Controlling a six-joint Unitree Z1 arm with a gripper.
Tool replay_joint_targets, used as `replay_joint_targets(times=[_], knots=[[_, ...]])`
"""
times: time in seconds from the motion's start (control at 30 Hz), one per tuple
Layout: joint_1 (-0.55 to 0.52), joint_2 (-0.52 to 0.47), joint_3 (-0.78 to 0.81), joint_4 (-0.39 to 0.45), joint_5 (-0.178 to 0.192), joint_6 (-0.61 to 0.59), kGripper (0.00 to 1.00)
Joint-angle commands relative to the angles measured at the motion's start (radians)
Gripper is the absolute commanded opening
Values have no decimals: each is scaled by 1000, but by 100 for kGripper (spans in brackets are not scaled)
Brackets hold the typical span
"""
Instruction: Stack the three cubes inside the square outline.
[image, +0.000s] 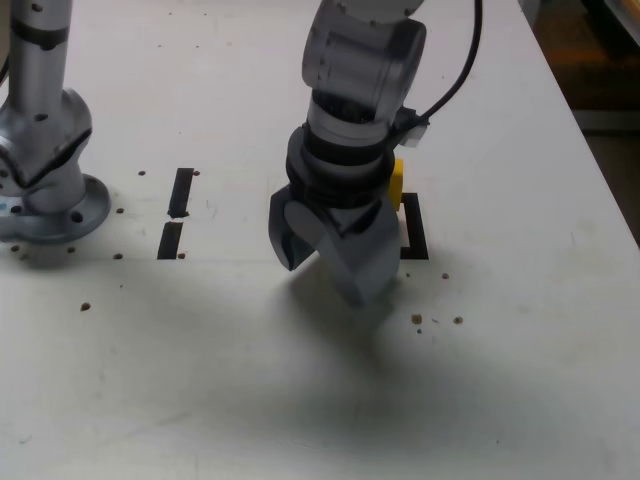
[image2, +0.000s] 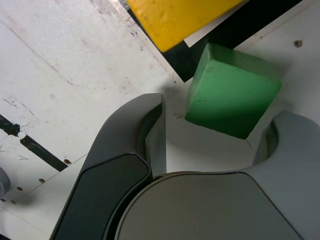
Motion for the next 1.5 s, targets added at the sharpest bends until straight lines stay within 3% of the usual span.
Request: replay_joint_targets(times=[0.0, 0.57, 0.87, 1.2, 1.47], knots=[[1, 5, -5, -4, -1, 0, 63], [1, 17, 7, -46, -14, -3, 39], [-37, -52, 64, -39, -44, -50, 38], [-112, -174, 95, 57, -66, -155, 38], [-96, -248, 24, 183, -61, -238, 38]])
